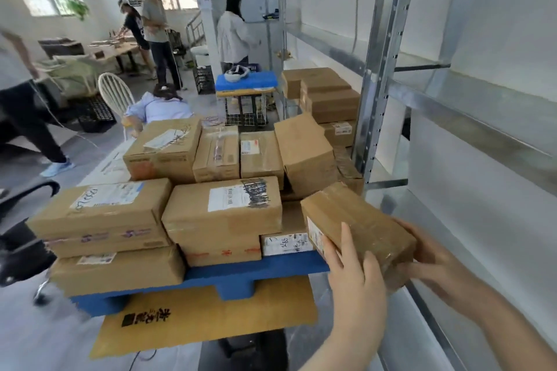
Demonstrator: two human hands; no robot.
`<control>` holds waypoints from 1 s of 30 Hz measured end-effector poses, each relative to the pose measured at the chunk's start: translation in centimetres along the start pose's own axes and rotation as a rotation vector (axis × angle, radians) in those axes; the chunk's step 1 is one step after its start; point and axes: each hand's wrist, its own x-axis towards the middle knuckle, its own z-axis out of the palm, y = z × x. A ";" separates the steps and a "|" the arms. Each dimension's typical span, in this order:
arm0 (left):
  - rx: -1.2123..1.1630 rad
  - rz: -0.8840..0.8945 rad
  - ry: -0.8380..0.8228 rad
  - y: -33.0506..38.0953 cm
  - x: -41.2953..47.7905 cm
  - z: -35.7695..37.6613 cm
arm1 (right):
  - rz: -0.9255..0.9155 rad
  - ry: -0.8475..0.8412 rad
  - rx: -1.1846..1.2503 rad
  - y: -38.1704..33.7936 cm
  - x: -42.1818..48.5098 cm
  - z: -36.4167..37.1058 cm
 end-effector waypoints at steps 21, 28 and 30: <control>0.039 -0.003 0.052 -1.3 8.2 2.5 | 0.160 0.142 0.160 6.3 14.1 -2.8; 0.805 0.259 0.331 -1.8 12.0 -9.5 | 0.275 0.301 0.297 4.9 15.8 0.7; 0.977 0.269 0.273 -2.4 13.3 -11.9 | 0.312 0.319 0.309 4.5 16.7 1.0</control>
